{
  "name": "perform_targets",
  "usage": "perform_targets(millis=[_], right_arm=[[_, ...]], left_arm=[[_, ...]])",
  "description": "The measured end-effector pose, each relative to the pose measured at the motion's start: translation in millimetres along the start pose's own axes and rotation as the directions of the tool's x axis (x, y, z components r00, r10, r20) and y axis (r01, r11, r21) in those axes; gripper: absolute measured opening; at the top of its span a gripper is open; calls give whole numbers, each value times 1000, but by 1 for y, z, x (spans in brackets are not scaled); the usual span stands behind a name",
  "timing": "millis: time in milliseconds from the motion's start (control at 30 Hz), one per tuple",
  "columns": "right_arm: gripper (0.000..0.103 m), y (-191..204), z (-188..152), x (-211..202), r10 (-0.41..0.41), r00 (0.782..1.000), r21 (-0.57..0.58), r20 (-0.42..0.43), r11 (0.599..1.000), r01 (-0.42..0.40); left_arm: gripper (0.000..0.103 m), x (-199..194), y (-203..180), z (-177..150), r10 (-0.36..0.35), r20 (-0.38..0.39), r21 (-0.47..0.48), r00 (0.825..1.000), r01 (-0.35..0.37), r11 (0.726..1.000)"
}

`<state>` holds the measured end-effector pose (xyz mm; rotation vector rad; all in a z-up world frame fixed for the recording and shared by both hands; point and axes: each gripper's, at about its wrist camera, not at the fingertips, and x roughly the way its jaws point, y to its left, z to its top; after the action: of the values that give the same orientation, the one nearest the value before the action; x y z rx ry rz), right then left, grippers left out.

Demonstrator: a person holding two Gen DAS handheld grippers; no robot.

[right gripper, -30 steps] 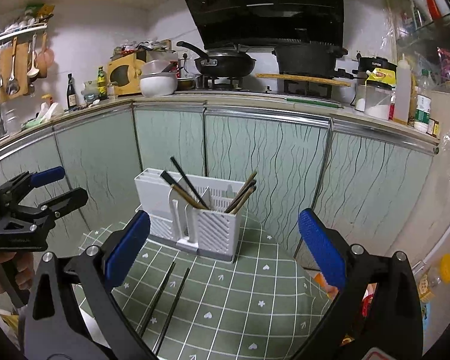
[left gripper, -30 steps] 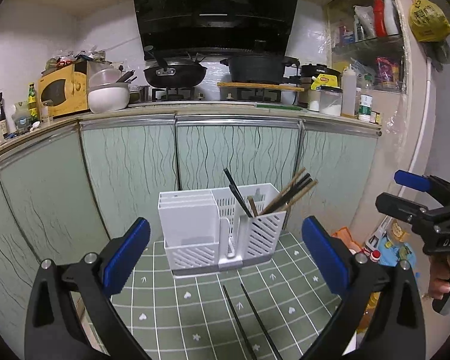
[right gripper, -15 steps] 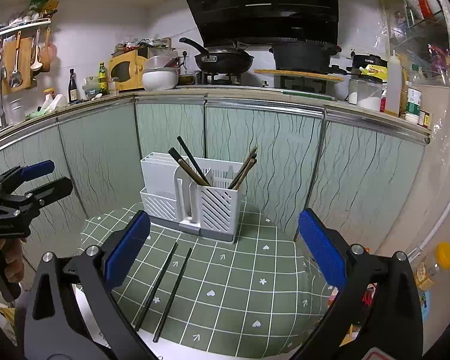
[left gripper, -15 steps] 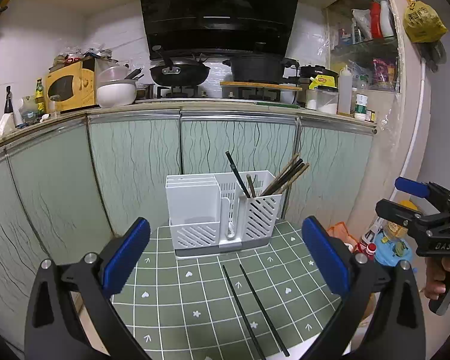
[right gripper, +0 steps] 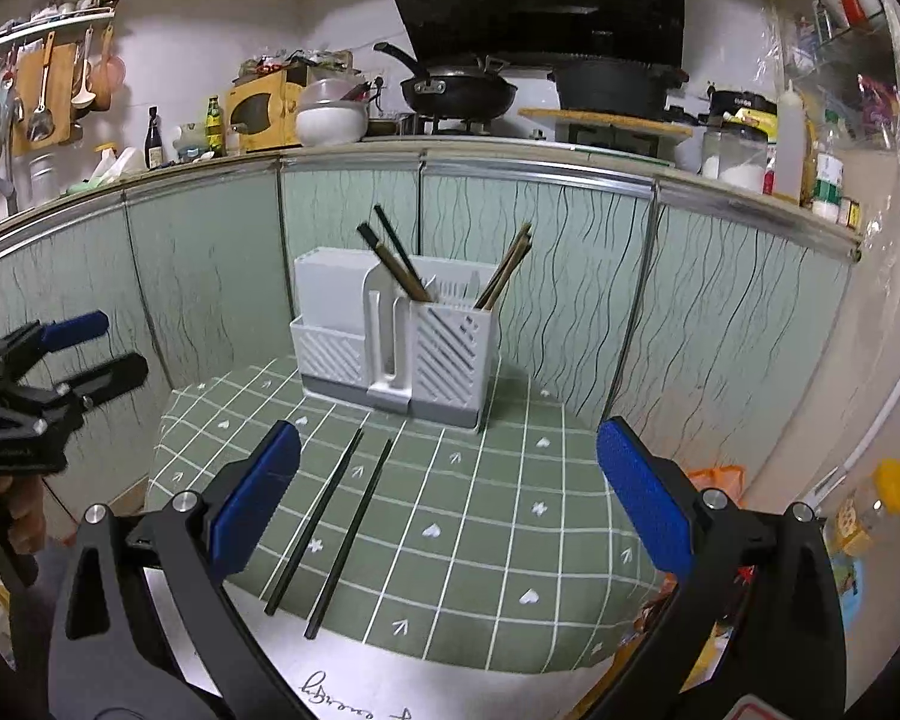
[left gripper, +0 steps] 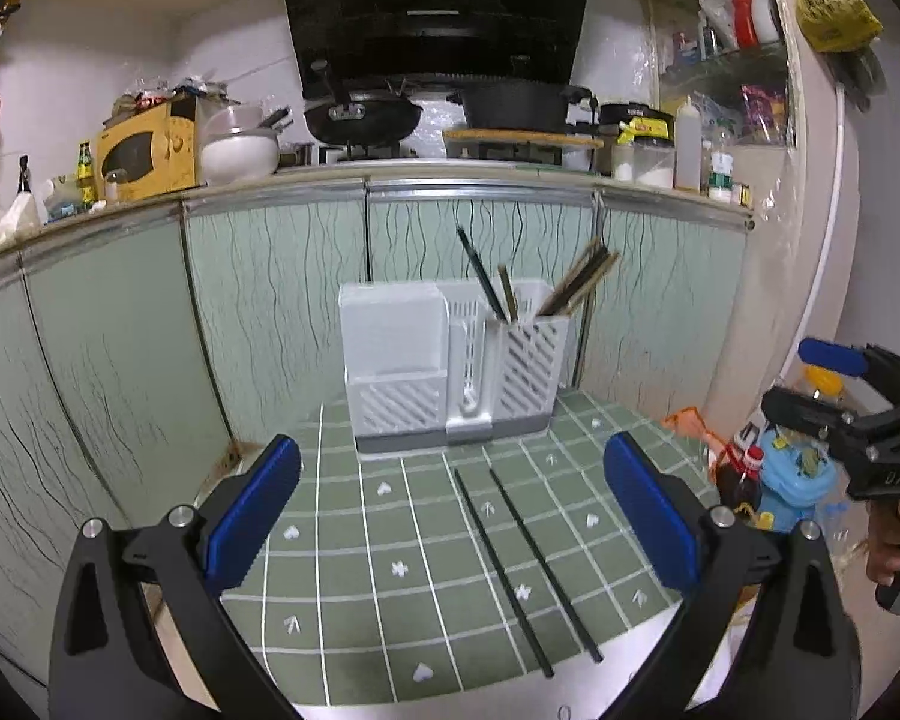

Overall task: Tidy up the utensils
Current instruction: 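Move both tools back down toward the last two black chopsticks on the cloth, then close the right tool on a black chopstick while the left tool approaches the other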

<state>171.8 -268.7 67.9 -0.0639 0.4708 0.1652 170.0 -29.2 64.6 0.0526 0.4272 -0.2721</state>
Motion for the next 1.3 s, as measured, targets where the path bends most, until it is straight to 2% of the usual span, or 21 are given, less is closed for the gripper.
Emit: perform_targets(millis=[400,567,733,933,1133,1300], right_arm=[[95,12,-49,18,24,999,-18,-33,1000,-25],[95,19,-71,26,59,996,-46,-63,997,-62],[95,25,-89,32,112,990,-67,-84,991,-118],[95,30,-107,45,129,984,-79,-123,987,-139],[95,32,-119,56,119,981,-57,-150,990,-129],[94,41,-128,69,120,976,-51,-180,990,-131]], left_arm=[[98,18,2,-64,-7,-71,14,997,8,1000],[98,25,4,-84,-30,-101,17,994,32,999],[98,28,7,-99,-57,-124,27,991,61,998],[98,32,9,-114,-69,-148,61,987,79,995],[98,39,13,-129,-60,-175,58,983,72,996],[98,44,20,-136,-25,-190,45,981,34,998]])
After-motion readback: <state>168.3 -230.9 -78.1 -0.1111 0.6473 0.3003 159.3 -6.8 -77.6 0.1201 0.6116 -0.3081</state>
